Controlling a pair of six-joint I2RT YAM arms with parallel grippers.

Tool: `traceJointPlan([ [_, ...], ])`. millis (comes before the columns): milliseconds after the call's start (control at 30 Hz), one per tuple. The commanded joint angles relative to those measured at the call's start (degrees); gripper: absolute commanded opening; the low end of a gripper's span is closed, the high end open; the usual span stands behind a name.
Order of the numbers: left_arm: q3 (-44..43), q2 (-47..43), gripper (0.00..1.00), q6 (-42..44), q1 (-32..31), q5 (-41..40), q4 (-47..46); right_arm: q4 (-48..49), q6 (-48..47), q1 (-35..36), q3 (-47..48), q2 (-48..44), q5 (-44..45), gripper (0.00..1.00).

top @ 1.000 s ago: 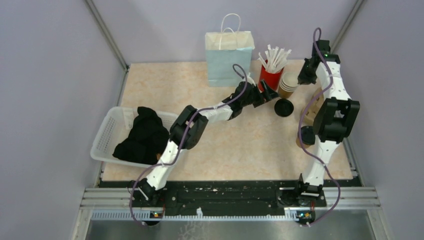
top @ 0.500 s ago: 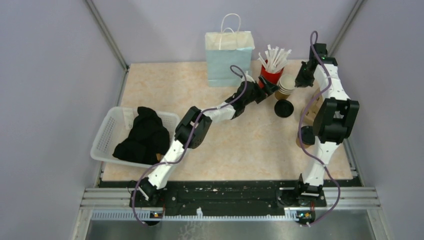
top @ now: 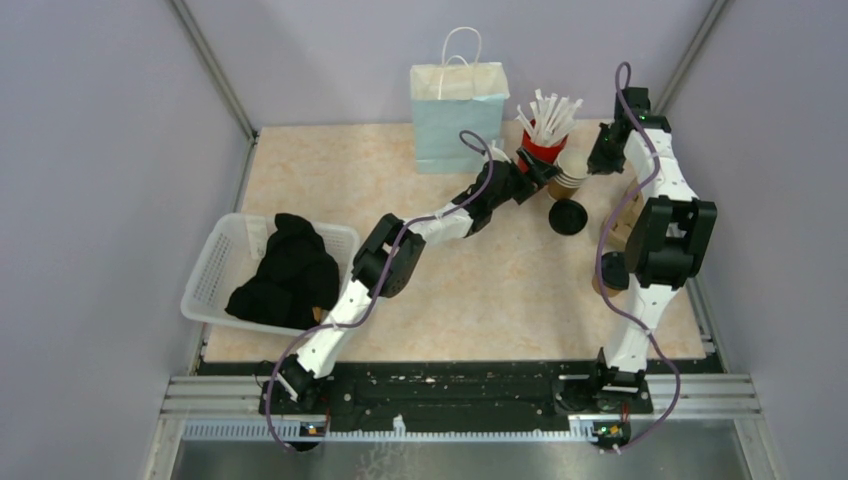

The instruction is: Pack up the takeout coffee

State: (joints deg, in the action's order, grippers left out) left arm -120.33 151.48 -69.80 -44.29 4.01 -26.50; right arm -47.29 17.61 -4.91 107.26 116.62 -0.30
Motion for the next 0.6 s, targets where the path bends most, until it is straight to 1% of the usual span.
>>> traceJointPlan([
  [0, 0.7, 0.8, 0.96, 0.2, -0.2, -0.4, -2.2, -0.8, 0.0, 0.9, 0.1, -2.5, -1.6, 0.00],
  [33, 1.7, 0.4, 0.97, 0.3, -0.2, -0.6, -2.6, -0.8, 0.0, 0.9, 0.3, -2.5, -1.5, 0.01],
  [67, 2.7, -0.2, 0.97, 0.4, -0.2, -0.7, -3.2, -1.1, 0.0, 0.9, 0.8, -2.4, -1.5, 0.06],
  [100, 3.9, -0.7, 0.98, 0.6, -0.1, -0.8, -4.0, -1.4, 0.0, 0.9, 1.4, -2.2, -1.4, 0.15],
  [133, 4.6, -1.1, 0.98, 1.0, -0.1, -0.8, -4.4, -2.0, 0.0, 0.9, 2.2, -1.9, -1.2, 0.21],
  [200, 4.9, -1.7, 0.98, 2.1, -0.1, -0.4, -4.2, -2.9, 0.0, 0.9, 4.1, -1.3, -0.7, 0.28],
  [233, 4.8, -1.9, 0.98, 2.6, -0.1, -0.3, -4.0, -3.5, -0.1, 0.9, 4.9, -1.0, -0.4, 0.30],
  [300, 5.0, -2.2, 0.99, 2.9, -0.1, -0.3, -3.9, -4.1, -0.5, 0.9, 6.4, -0.4, 0.0, 0.32],
  [433, 4.8, -1.8, 0.98, 2.5, 0.1, -0.2, -4.3, -5.0, -1.0, 0.9, 8.0, 0.2, 0.0, 0.31],
  [567, 4.2, -1.8, 0.98, 3.1, 0.3, 0.0, -4.2, -5.6, -1.0, 0.9, 8.7, 0.7, 0.0, 0.28],
])
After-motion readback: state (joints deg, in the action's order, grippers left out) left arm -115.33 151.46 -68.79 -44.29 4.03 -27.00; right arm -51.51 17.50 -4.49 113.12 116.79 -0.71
